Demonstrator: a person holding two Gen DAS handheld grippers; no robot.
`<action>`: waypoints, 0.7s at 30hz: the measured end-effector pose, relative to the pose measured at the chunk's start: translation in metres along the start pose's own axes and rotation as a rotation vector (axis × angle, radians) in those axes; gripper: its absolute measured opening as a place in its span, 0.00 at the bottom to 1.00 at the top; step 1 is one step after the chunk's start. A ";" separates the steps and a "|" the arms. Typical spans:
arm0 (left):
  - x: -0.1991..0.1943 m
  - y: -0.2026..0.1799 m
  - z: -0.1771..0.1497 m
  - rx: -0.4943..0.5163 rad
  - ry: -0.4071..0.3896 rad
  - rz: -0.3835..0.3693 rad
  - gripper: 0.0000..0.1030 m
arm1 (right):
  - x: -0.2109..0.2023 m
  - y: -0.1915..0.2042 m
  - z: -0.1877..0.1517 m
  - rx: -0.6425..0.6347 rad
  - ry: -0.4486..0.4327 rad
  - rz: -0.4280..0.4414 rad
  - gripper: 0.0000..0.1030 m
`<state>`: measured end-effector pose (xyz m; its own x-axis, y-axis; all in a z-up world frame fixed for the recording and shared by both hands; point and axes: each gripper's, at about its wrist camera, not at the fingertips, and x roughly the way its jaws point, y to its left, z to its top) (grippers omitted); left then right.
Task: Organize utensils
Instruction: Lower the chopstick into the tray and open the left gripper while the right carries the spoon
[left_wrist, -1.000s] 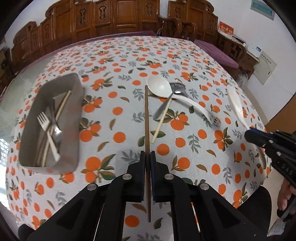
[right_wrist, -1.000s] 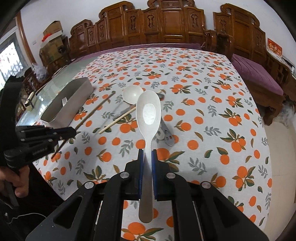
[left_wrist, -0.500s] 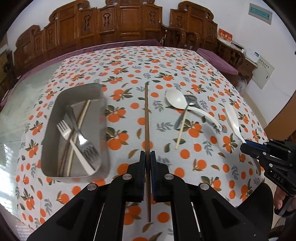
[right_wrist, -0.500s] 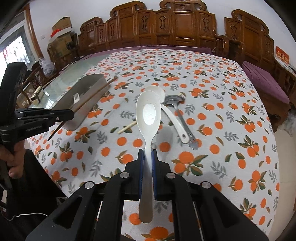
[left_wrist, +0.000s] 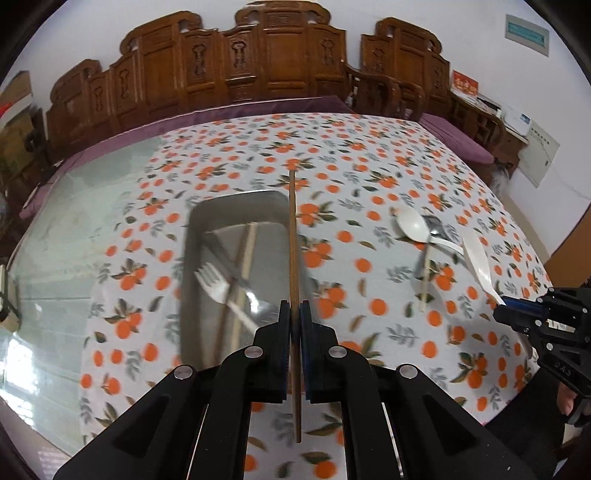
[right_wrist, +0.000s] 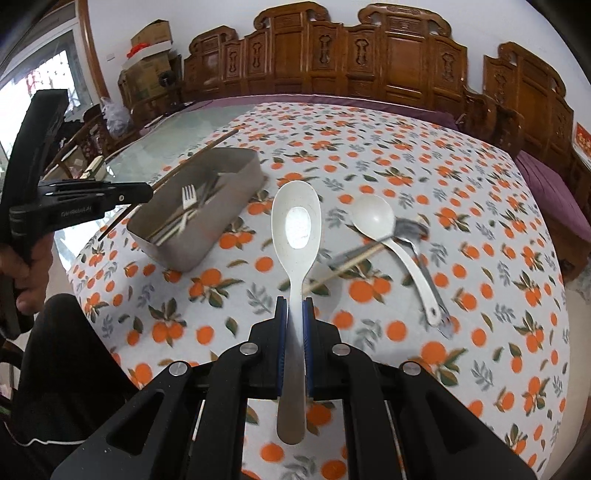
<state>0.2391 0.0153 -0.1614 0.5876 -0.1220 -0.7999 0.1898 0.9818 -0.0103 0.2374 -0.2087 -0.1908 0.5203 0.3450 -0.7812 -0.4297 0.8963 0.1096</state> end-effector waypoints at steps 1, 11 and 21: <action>0.001 0.006 0.001 -0.004 0.002 0.005 0.04 | 0.002 0.005 0.004 -0.008 -0.001 0.002 0.10; 0.032 0.044 0.006 -0.009 0.095 0.015 0.04 | 0.015 0.034 0.030 -0.043 -0.005 0.030 0.10; 0.064 0.051 0.012 -0.006 0.153 0.016 0.04 | 0.030 0.048 0.035 -0.054 0.017 0.046 0.10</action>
<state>0.2960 0.0560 -0.2055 0.4634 -0.0834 -0.8822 0.1762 0.9843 -0.0005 0.2584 -0.1451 -0.1876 0.4866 0.3799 -0.7867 -0.4921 0.8632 0.1125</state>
